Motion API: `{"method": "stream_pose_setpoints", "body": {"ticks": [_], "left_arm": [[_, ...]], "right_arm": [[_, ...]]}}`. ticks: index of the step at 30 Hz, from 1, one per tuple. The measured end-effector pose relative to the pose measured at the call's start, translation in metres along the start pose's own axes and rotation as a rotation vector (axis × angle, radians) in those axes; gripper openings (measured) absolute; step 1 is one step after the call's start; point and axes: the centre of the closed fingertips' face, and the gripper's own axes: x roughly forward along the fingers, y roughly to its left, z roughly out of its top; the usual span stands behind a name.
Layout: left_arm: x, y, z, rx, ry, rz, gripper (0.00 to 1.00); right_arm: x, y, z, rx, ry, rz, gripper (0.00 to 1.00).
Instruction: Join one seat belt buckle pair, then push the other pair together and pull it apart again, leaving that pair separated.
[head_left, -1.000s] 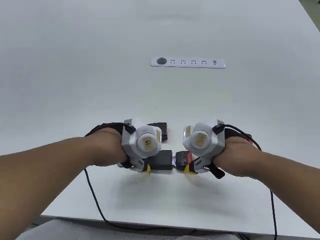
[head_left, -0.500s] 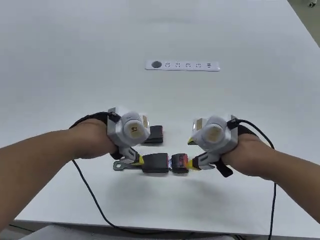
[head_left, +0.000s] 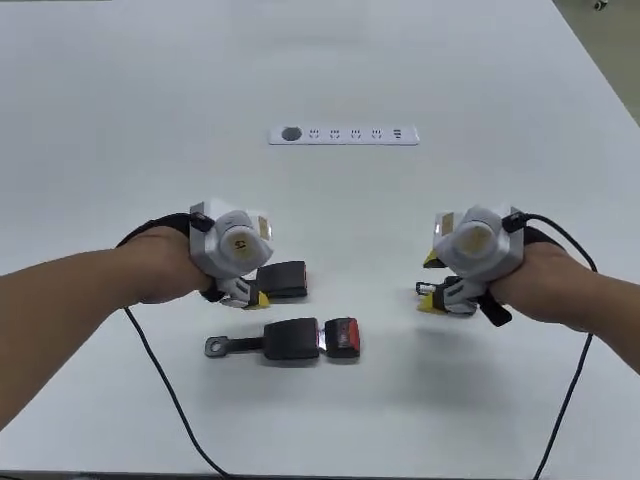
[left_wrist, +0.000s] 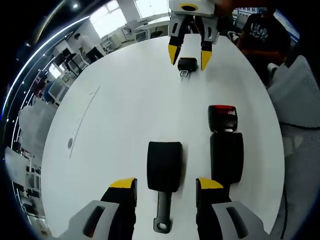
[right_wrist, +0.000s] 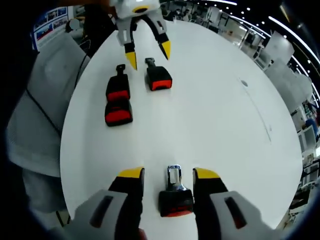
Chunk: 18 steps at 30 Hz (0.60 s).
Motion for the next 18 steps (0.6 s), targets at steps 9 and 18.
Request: {"method": "stream_pose_setpoints", "body": {"ticks": [9,18], "left_arm": [[0.022,0.002,-0.004,-0.044,0.012,-0.085,0.5],[0.032,0.002,-0.01,-0.011,0.021,-0.12,0.4]], "right_arm": [[-0.003,0.0,-0.033,0.023,0.063,0.028,0.41],[0.007,0.005,-0.045,0.009,0.107,0.092,0.37]]}}
